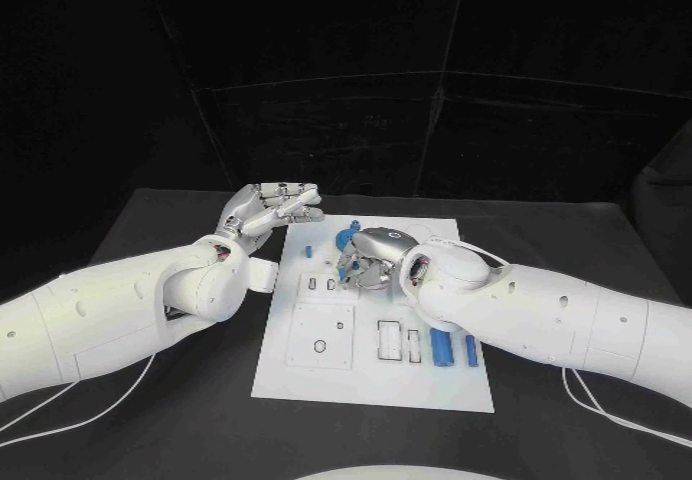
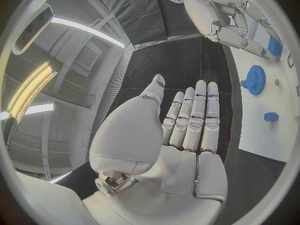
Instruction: Assemble the parts on the task board
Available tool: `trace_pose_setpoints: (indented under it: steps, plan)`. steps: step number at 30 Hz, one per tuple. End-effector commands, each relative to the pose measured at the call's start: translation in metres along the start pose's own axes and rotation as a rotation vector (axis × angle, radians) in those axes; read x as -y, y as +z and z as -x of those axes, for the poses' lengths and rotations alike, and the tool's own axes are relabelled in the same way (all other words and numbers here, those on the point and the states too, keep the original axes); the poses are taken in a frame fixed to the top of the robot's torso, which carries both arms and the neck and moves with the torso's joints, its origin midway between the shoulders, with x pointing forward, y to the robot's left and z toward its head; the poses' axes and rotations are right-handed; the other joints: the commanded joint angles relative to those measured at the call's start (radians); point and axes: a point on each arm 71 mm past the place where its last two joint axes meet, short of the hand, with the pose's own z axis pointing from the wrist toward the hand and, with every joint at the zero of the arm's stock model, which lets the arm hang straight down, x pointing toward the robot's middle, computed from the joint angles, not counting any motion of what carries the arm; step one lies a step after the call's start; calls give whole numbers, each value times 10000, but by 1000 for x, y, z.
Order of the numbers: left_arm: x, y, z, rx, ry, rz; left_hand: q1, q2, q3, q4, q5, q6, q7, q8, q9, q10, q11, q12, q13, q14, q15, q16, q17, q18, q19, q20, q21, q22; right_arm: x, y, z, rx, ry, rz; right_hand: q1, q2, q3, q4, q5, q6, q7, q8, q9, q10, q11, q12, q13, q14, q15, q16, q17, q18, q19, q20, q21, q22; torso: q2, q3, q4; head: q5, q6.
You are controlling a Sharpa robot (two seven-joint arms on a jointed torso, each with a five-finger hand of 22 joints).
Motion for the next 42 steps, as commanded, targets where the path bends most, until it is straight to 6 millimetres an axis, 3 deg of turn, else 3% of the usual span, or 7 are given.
trace_pose_setpoints:
  steps: [1,18,42]
  plan:
    - [1,1,-2,-78,-81,-88,-11,95,-3,-81,-30,20,31,-29,3,55,9,-62,-1,61,-2,-31,14,150,98,-7,-40,-15,-3,1,0,-3,-258,59,26,85,154,97,59,282,-193,26,16,180,-45,-18,1355,848,-71,7,1822,-62,10,-59,40,-11,5,4,-5,9,-18]
    - [1,2,-2,-90,-88,-73,-11,95,-3,-81,-30,20,31,-29,3,55,9,-62,-1,61,-2,-31,14,150,98,-7,-40,-15,-6,2,-7,-385,-162,161,-34,46,165,107,62,299,-191,24,17,188,-43,-8,1365,848,-70,7,1825,-61,9,-60,37,-16,-7,-6,-2,26,-89]
    - [1,1,-1,-82,-83,-65,-11,95,-3,-81,-30,20,31,-29,3,55,9,-62,-1,61,-2,-31,14,150,98,-7,-40,-15,0,-2,-13,-1055,-443,-226,-272,-195,182,125,-90,233,-155,-70,-8,119,-17,-120,1278,835,-53,-21,1763,-60,7,-50,25,-28,-8,-9,0,17,-111]
